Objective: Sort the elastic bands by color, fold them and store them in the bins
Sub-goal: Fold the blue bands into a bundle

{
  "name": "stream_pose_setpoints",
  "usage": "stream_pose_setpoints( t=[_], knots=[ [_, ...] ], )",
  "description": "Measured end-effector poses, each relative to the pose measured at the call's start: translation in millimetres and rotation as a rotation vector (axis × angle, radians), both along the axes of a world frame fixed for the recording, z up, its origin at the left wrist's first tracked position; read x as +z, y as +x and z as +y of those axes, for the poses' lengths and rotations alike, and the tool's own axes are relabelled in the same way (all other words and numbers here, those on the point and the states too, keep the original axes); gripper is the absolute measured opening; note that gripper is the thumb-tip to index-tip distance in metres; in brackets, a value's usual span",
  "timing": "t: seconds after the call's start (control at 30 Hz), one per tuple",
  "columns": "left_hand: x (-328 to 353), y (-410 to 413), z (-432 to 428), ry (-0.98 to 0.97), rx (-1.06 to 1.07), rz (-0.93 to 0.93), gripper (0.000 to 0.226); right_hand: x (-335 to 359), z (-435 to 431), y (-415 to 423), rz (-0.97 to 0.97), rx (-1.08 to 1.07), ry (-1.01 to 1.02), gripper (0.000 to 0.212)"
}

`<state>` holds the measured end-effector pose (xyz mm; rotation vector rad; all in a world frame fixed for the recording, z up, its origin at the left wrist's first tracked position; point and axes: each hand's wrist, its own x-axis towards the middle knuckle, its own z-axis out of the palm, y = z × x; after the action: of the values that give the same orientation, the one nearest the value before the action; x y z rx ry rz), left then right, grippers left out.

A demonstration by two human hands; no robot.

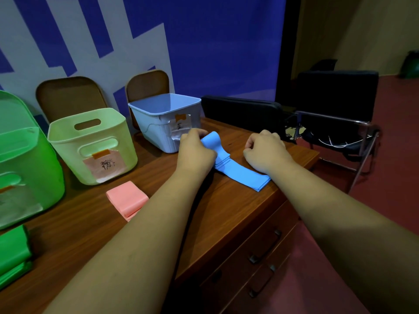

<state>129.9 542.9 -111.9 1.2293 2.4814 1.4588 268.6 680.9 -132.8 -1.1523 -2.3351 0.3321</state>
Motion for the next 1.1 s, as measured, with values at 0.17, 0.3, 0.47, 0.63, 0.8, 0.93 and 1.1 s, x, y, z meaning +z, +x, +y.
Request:
stream_pose_setpoints(
  t=[0.17, 0.3, 0.47, 0.63, 0.8, 0.93, 1.1],
  knots=[
    [9, 14, 1, 0.024, 0.019, 0.022, 0.04, 0, 3, 3, -0.044, 0.046, 0.003, 0.009],
    [22, 39, -2, 0.012, -0.012, 0.153, 0.024, 11, 24, 21, -0.091, 0.193, -0.147, 0.017],
    [27, 73, -11, -0.024, -0.172, 0.349, 0.033, -1, 35, 59, -0.124, 0.291, -0.016, 0.037],
    [9, 84, -17, -0.096, -0.298, 0.523, 0.026, -12, 37, 57, -0.011, 0.199, -0.009, 0.036],
    [-2, 91, -21, -0.226, -0.36, 0.578, 0.022, -12, 38, 59, 0.019, 0.208, -0.051, 0.038],
    [4, 82, -24, -0.275, -0.428, 0.458, 0.024, -11, 41, 57, 0.036, 0.2, -0.078, 0.034],
    [10, 77, -35, -0.266, -0.527, 0.391, 0.032, -12, 40, 57, 0.068, 0.192, -0.1, 0.033]
  ],
)
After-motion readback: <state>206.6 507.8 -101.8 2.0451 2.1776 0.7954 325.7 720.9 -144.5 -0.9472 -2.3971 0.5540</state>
